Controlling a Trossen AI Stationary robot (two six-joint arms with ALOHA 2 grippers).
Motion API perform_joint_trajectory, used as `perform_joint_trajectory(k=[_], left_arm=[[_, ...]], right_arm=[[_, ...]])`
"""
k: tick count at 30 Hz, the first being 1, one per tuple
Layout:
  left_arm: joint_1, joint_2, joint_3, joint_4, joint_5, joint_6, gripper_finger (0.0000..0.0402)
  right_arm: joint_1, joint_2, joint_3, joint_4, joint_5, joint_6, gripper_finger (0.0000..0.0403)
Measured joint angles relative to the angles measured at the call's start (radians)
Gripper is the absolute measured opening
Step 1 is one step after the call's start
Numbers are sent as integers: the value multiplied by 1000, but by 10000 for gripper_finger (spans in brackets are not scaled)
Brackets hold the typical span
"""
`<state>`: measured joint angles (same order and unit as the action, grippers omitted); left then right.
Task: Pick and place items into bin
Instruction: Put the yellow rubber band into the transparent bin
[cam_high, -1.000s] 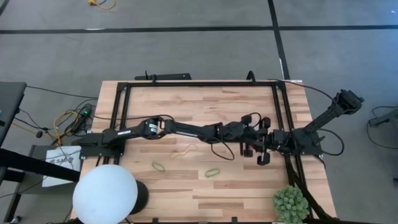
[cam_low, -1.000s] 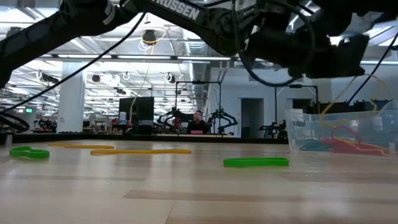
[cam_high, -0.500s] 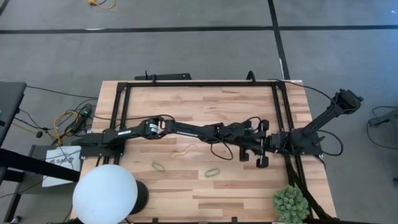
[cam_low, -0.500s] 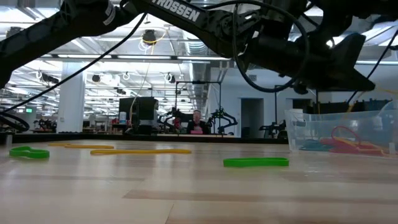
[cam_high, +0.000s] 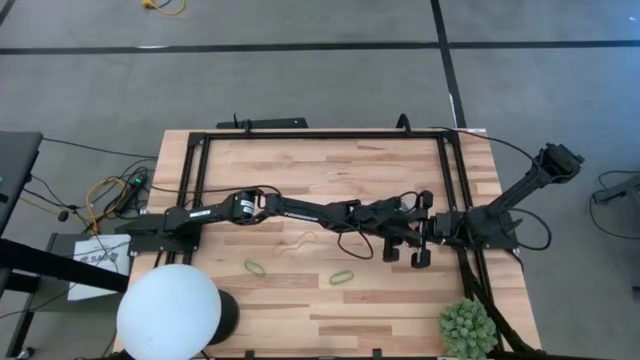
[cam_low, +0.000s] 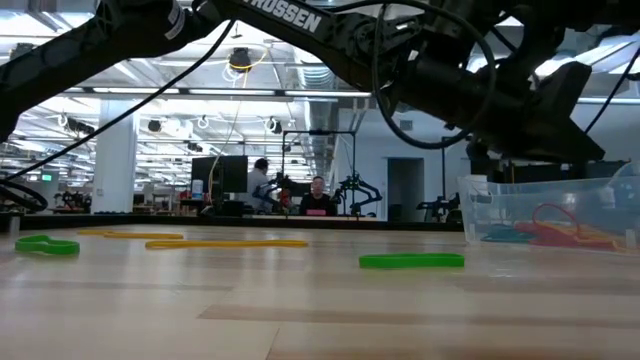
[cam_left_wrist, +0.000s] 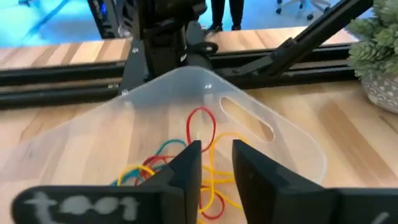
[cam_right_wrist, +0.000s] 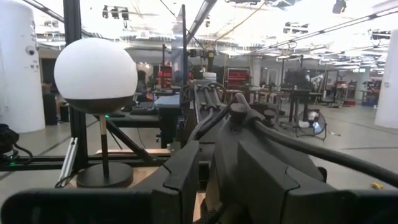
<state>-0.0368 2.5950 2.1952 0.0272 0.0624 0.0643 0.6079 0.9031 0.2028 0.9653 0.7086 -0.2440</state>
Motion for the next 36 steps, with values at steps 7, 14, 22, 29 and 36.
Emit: perform_joint_trajectory(k=[7, 14, 22, 29, 36], left_arm=[[0, -85, 0, -312, 7, 24, 100], [-16, -222, 0, -700, -113, 134, 100], [-41, -752, -9, -1048, -310, 163, 100], [-68, -999, -287, -1149, -331, 1, 100], [-120, -1286, -923, -647, -373, -15, 100]], right_arm=[[10, -2, 1, 11, -1, 0, 107], [14, 2, 0, -15, 0, 1, 107], [13, 0, -2, -48, 0, 20, 107], [13, 0, -2, -49, 0, 64, 107], [13, 0, 0, -65, -1, 166, 107]])
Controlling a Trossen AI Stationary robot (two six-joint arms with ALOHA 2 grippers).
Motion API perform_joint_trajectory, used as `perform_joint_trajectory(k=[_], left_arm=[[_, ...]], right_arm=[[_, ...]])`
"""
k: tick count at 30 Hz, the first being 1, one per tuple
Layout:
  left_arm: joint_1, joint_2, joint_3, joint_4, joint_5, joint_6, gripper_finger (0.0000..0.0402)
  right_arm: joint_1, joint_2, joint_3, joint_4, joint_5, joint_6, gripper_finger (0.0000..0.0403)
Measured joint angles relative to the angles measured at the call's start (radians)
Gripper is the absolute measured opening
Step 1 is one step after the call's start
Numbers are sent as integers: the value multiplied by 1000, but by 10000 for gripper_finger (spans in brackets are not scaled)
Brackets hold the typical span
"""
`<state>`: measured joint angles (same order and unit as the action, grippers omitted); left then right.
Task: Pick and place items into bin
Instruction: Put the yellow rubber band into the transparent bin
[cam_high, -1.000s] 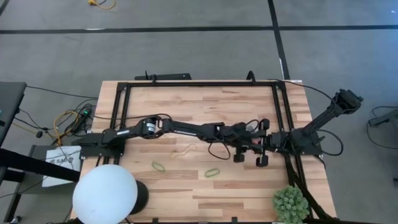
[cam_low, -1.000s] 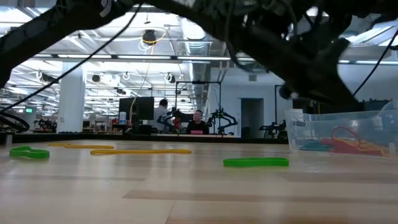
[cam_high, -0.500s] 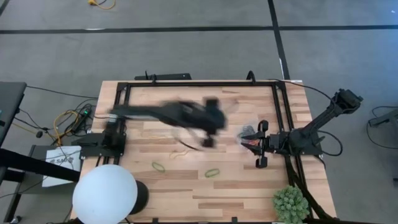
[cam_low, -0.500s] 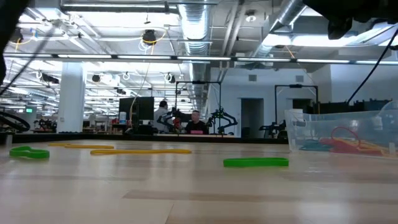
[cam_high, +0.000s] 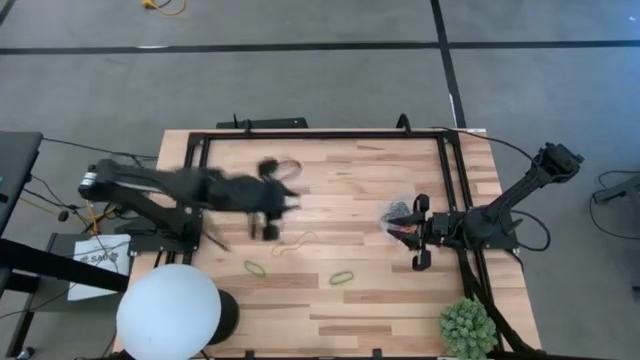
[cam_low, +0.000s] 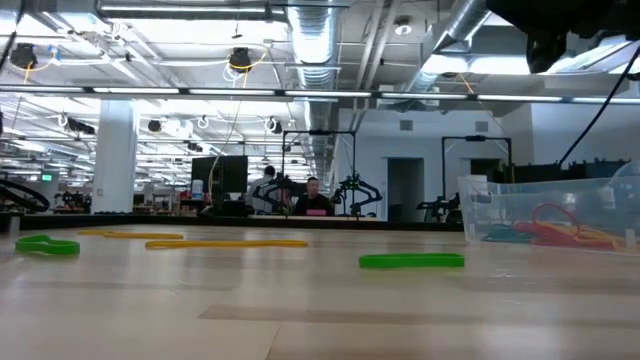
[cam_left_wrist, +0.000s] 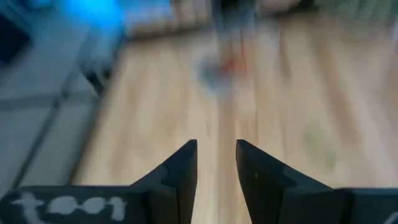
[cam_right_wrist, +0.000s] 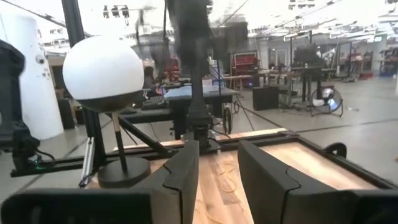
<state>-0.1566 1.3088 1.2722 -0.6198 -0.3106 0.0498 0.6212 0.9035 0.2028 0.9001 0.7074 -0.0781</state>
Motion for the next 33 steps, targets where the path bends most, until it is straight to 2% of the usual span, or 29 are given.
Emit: perform_joint_trajectory(k=[3, 5, 8, 10, 13, 17, 20, 23, 26, 33], left_arm=[[1, -36, -222, 140, 2, -10, 100], [0, -118, -303, 310, -7, -12, 100], [1, -173, -422, 383, -4, -41, 100], [1, -194, -491, 376, 31, -43, 100], [0, -266, -540, 519, 63, -43, 100], [2, -274, -652, 557, 98, -46, 100], [6, -296, -694, 686, 104, -52, 100], [16, -284, -736, 668, 97, -68, 100], [26, -294, -743, 721, 105, -61, 100], [42, -282, -753, 728, 124, -60, 100]], right_arm=[[0, 0, 0, -31, -1, 29, 107], [0, 0, 0, -35, -2, 44, 107], [0, 0, 0, -55, -2, 53, 107], [0, 0, 0, -68, -2, 54, 107], [0, 1, 0, -93, -3, 54, 107], [0, 1, 0, -100, -2, 54, 107], [0, 1, 0, -108, -2, 54, 107], [0, 0, 1, -99, -2, 54, 107], [-2, 0, 0, -98, -2, 54, 107], [-2, 1, 0, -100, -2, 54, 107]])
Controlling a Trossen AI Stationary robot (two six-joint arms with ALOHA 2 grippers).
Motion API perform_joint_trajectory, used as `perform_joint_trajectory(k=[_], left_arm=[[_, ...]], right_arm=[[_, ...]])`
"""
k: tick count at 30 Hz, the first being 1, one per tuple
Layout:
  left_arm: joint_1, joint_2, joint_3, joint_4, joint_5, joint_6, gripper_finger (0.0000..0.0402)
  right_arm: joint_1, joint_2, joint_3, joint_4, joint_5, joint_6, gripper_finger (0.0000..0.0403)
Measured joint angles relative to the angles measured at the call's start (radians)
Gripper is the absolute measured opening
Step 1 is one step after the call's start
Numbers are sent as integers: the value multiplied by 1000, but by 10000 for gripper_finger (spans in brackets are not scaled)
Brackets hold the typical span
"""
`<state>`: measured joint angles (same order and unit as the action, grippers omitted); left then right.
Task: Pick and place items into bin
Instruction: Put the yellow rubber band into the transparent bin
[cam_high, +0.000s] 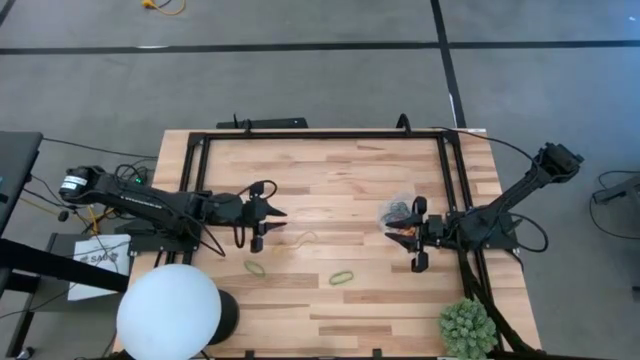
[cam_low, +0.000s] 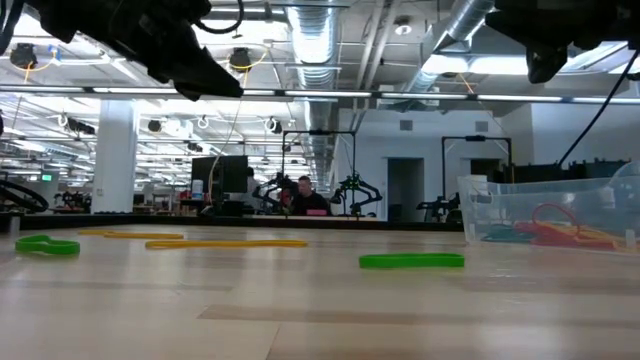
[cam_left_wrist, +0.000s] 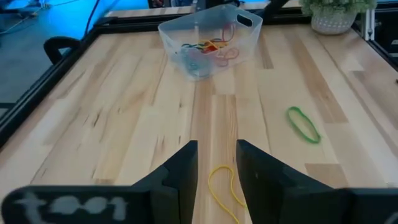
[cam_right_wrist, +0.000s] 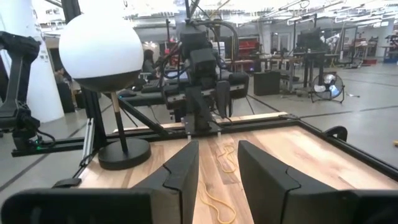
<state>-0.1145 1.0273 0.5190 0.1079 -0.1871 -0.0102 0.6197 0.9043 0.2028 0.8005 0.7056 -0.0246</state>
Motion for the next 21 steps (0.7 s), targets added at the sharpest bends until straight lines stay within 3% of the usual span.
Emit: perform_joint_trajectory(k=[4, 11, 21], left_arm=[[1, 8, 0, 14, -1, -2, 100], [1, 69, 1, -4, -11, -136, 100], [4, 382, 29, 84, -74, -125, 100]], right_arm=[[0, 0, 0, 0, 0, 0, 107], [0, 0, 0, 0, 1, 0, 107], [0, 0, 0, -1, 2, -1, 107]])
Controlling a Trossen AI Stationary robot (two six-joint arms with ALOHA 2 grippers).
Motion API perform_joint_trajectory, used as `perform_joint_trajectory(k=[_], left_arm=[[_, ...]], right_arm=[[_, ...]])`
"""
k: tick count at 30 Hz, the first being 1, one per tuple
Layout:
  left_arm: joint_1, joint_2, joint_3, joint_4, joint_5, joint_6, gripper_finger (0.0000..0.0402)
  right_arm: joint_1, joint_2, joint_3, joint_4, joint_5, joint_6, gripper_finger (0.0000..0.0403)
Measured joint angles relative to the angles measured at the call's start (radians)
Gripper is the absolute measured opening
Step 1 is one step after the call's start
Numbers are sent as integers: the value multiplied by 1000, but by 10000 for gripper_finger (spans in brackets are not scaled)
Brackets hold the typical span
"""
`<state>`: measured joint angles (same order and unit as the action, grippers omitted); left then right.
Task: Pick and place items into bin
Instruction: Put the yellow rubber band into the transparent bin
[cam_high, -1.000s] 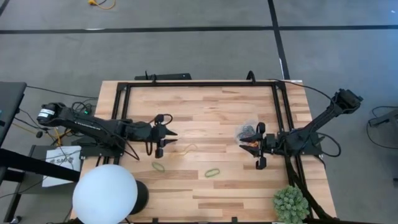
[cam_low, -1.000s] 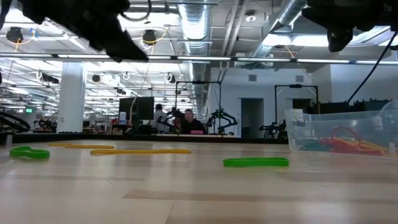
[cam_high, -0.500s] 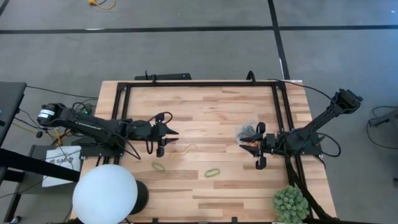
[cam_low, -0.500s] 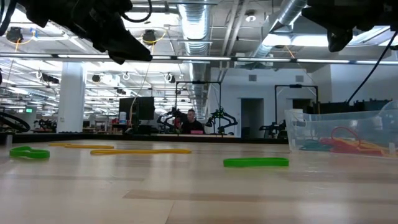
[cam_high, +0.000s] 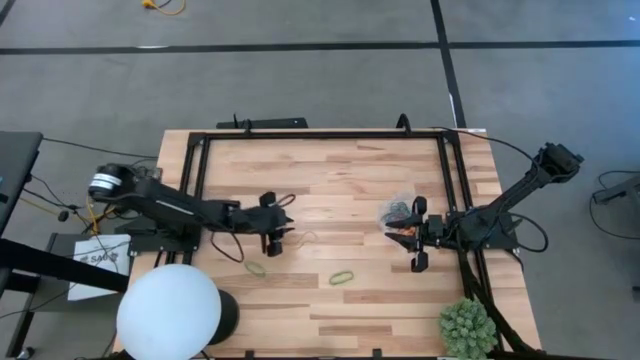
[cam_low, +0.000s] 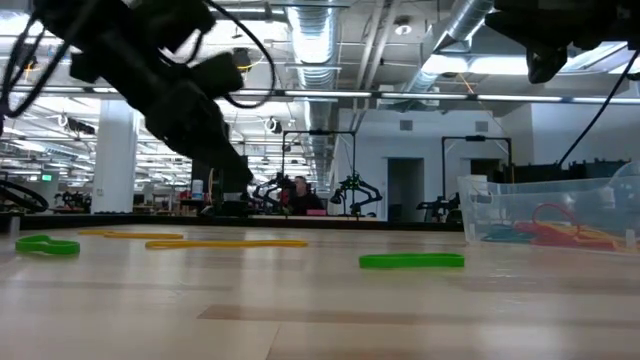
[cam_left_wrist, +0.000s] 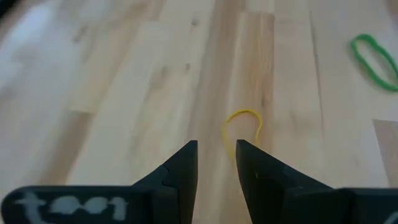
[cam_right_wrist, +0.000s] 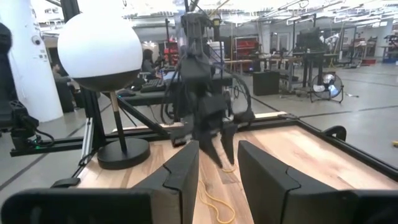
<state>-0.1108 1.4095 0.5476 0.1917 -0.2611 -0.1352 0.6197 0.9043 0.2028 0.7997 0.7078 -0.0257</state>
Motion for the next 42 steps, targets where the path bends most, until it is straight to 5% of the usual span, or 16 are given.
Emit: perform_joint_trajectory(k=[12, 28, 36, 42], left_arm=[[2, 327, 192, -16, 22, -28, 100], [45, 339, 174, -92, 32, -164, 99], [47, 341, 169, -39, 31, -98, 9], [48, 347, 167, 87, 40, -91, 1]], right_arm=[[0, 0, 0, 0, 0, -8, 107], [0, 0, 0, -7, -1, -1, 107], [0, 0, 0, -6, -1, -9, 107], [-41, 0, 0, -6, -1, -9, 107]])
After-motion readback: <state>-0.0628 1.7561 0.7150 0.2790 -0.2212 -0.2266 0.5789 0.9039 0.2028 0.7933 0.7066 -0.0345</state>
